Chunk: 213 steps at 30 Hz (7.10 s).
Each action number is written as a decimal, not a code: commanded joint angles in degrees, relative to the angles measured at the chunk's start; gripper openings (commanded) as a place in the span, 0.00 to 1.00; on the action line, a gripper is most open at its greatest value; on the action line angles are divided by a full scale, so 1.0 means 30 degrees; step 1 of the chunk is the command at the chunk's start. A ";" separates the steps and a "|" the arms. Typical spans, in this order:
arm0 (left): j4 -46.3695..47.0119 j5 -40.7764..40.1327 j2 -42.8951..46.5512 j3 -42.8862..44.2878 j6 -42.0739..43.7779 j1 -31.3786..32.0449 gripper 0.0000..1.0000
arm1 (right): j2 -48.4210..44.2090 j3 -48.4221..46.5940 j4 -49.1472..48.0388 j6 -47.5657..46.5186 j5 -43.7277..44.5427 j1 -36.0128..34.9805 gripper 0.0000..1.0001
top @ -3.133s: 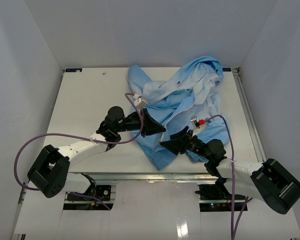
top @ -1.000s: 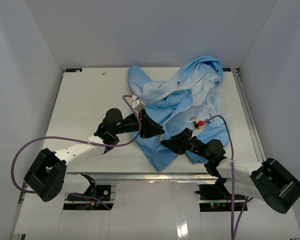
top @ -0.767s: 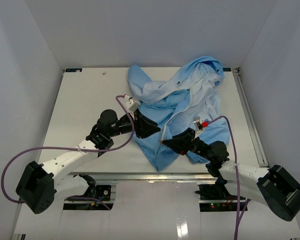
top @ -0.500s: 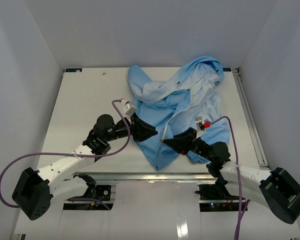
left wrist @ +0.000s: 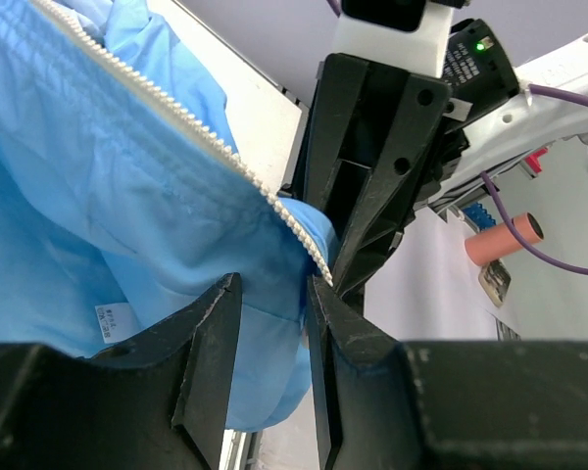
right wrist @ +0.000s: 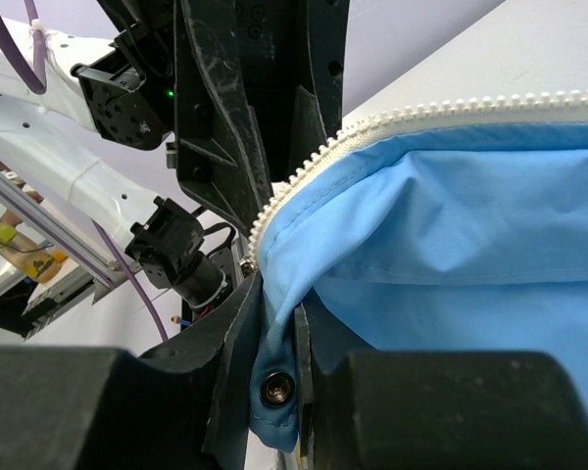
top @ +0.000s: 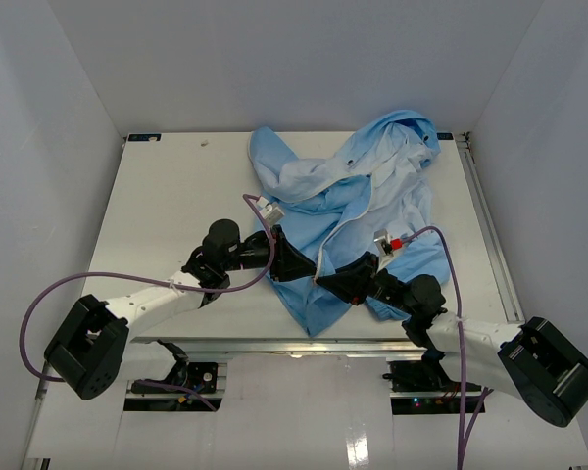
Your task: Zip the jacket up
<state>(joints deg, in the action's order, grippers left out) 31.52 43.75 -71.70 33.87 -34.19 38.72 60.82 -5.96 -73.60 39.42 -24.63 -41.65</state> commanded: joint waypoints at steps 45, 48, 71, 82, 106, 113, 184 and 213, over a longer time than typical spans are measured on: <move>-0.1743 0.0757 -0.0582 0.2223 -0.0239 0.0788 0.43 | 0.1133 -0.0902 -0.1430 -0.0226 -0.0380 -0.0069 0.08; -0.2039 0.0592 -0.0788 0.2402 -0.0119 0.0950 0.36 | 0.1241 -0.0955 -0.1374 -0.0220 -0.0344 -0.0073 0.09; -0.4611 -0.1491 -0.0561 0.4081 -0.1714 0.0951 0.00 | -0.7572 -0.1995 1.2738 -0.2091 0.6763 -0.0064 0.53; -0.7944 -0.3583 0.0979 0.5720 -0.1304 0.0899 0.04 | -0.7145 -0.1205 1.0016 -0.2126 0.4192 -0.0092 0.55; -0.6901 -0.4977 0.1216 0.5269 -0.3227 0.0805 0.00 | -0.3149 -0.0523 0.3671 -0.5380 0.8961 -0.5876 0.64; -0.7293 -0.4880 0.1642 0.5315 -0.3239 0.0830 0.00 | -0.1270 -0.0430 0.3649 -0.4888 1.2514 -0.6467 0.13; -0.5968 -0.5544 0.3736 0.2458 -0.1671 0.0834 0.00 | -0.8381 -0.6514 1.7545 -0.4973 1.1773 -0.6508 0.58; -0.4179 -0.4917 0.4422 0.1570 -0.1993 0.0834 0.00 | -0.5308 -0.6133 1.4367 -0.4905 1.1668 -0.6508 0.48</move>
<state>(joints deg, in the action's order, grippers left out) 16.05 27.86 -60.53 38.83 -40.03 41.36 45.36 -23.46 -27.15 25.06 9.84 -60.95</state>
